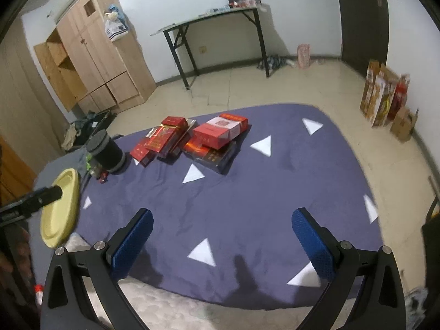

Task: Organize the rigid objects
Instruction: 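Grasp the black foam cylinder with the left tool while the right grasps a red pack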

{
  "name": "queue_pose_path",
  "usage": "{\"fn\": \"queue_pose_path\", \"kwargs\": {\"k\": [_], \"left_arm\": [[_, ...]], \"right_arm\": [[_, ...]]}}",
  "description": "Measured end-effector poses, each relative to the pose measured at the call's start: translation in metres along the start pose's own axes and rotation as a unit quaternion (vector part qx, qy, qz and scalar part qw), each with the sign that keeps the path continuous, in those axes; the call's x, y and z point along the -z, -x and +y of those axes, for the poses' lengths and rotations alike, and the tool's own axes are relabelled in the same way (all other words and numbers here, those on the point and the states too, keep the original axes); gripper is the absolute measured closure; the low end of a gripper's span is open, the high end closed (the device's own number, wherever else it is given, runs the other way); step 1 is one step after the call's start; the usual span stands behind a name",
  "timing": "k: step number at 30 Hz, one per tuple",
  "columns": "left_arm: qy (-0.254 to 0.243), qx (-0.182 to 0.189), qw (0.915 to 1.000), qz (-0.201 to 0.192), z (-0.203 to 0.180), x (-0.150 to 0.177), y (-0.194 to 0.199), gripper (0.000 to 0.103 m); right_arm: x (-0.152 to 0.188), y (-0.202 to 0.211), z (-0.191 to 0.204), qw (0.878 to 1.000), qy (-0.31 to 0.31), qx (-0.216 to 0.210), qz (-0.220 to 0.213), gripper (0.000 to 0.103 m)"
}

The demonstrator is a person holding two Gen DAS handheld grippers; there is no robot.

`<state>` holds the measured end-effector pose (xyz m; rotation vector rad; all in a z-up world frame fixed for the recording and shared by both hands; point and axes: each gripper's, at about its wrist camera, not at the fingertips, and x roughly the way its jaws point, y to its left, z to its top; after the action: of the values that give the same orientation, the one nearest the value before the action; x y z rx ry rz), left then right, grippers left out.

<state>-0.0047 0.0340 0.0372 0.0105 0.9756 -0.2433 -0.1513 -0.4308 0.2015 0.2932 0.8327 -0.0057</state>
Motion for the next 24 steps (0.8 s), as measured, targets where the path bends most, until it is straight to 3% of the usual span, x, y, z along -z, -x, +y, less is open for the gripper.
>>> {"fn": "queue_pose_path", "kwargs": {"k": [3,8,9,12,15,19,24], "left_arm": [[-0.021,0.010,0.9997,0.003,0.009,-0.022,0.000,0.000],[-0.049,-0.063,0.9966,0.019,0.045,-0.082,-0.023,0.000],[-0.048,-0.062,0.9966,0.024,0.052,-0.091,-0.031,0.000],[-0.055,-0.014,0.9964,0.063,0.072,-0.110,-0.069,0.000],[-0.054,-0.036,0.9945,0.082,0.082,-0.111,-0.098,0.000],[-0.045,-0.014,0.9953,0.084,0.080,-0.119,-0.123,0.000],[-0.080,-0.019,0.9931,0.084,0.064,-0.130,-0.141,0.000]], "right_arm": [[-0.024,-0.004,-0.001,1.000,-0.022,-0.005,0.006,0.000],[-0.081,-0.047,0.004,0.999,-0.038,0.013,0.030,0.000],[-0.092,-0.068,0.002,0.997,-0.055,0.007,0.049,0.000],[-0.109,-0.112,0.001,0.994,-0.077,0.009,0.076,0.000],[-0.118,-0.145,-0.003,0.991,-0.096,0.027,0.084,0.000],[-0.124,-0.170,-0.006,0.987,-0.130,0.031,0.095,0.000],[-0.134,-0.194,-0.004,0.983,-0.134,0.052,0.116,0.000]]}}
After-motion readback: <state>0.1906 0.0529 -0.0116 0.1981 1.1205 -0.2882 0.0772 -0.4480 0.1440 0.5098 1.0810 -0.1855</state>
